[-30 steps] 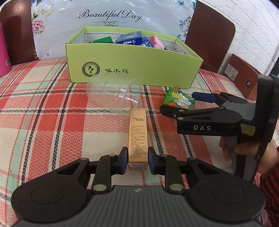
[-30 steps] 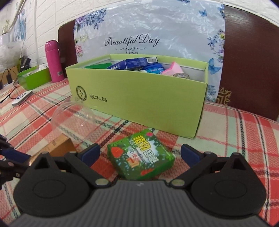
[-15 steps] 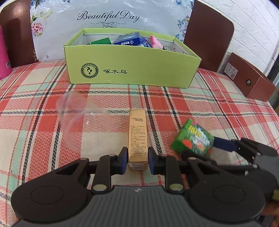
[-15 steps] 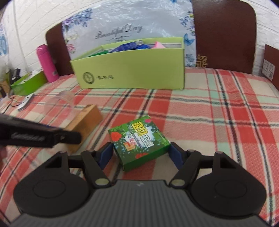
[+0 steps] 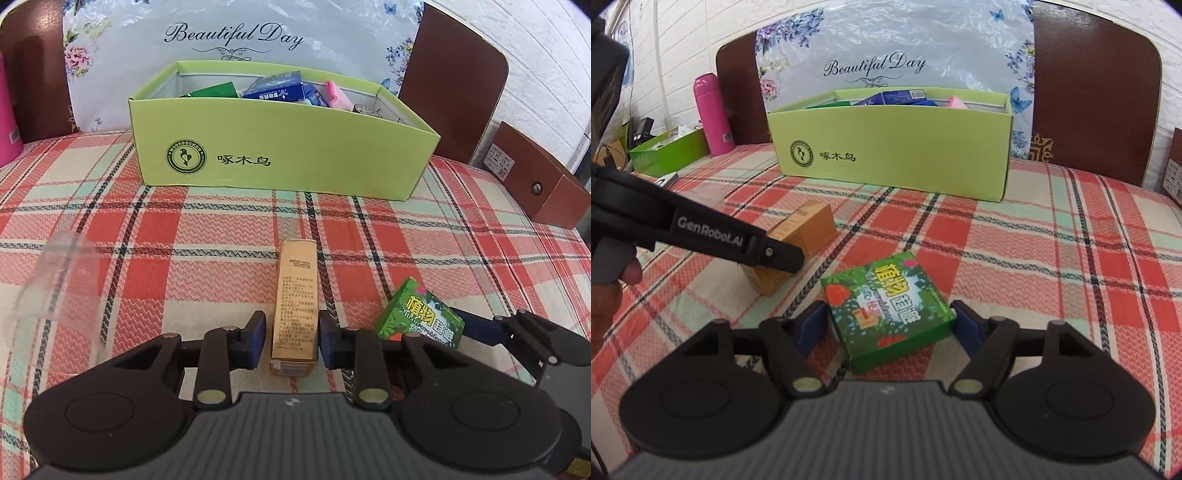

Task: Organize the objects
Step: 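Carry the tan box and green-and-red box into the lime-green box and release, then withdraw both tools and move toward the clear plastic cup, then grasp the clear plastic cup with the right tool, then lift the clear cup with the right tool and lower it into the lime-green box, then open the right tool and withdraw both tools from the box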

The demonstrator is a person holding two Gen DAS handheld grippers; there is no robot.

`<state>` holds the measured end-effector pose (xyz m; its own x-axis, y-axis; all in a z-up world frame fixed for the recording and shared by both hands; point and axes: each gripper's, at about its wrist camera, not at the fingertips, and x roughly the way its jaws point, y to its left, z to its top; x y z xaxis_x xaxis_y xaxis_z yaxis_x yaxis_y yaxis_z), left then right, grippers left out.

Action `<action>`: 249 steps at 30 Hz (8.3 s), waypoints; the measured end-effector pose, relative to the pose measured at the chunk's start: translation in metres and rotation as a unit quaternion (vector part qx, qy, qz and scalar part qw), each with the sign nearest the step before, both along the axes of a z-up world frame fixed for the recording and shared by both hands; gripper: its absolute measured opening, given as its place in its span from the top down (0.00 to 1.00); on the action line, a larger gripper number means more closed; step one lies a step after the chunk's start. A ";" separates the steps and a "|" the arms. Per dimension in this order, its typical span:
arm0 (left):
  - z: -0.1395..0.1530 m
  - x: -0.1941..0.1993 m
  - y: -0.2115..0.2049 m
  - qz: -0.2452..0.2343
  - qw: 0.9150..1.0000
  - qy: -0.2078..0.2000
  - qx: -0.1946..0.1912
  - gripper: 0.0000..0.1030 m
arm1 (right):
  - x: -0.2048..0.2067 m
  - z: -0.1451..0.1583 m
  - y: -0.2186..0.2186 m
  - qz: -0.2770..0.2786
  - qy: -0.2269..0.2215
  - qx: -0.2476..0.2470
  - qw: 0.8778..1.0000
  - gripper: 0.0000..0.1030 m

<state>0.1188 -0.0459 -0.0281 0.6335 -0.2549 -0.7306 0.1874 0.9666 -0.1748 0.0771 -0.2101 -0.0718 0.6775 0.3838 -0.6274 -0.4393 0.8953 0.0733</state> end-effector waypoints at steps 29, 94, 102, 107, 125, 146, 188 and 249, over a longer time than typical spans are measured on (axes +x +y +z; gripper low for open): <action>0.130 0.033 -0.015 -0.028 0.986 -0.156 -0.044 0.76 | 0.063 0.113 -0.006 -0.039 -0.138 0.011 0.990 0.33; 0.095 -0.015 0.010 0.056 0.994 -0.090 -0.010 0.24 | 0.014 0.086 0.006 -0.069 -0.102 0.023 0.992 0.00; 0.073 -0.027 0.034 0.080 0.995 -0.065 -0.016 0.24 | 0.001 0.074 0.020 -0.052 -0.080 0.021 0.995 0.00; 0.060 -0.041 0.056 0.090 0.994 -0.060 -0.026 0.23 | -0.005 0.063 0.028 -0.042 -0.062 0.015 0.997 0.00; 0.044 -0.045 0.144 0.164 0.984 -0.053 -0.050 0.24 | -0.026 0.046 0.095 0.049 -0.023 0.010 0.998 0.00; 0.037 -0.024 0.133 0.080 0.989 -0.008 -0.123 0.32 | -0.016 0.037 0.171 0.129 -0.056 0.005 0.990 0.00; 0.054 0.000 0.077 0.050 0.988 -0.006 -0.144 0.34 | -0.020 0.047 0.114 0.071 -0.087 0.049 0.992 0.35; 0.113 0.081 0.005 0.074 0.985 -0.154 -0.020 0.04 | 0.100 0.089 0.000 -0.072 -0.161 0.033 0.984 0.00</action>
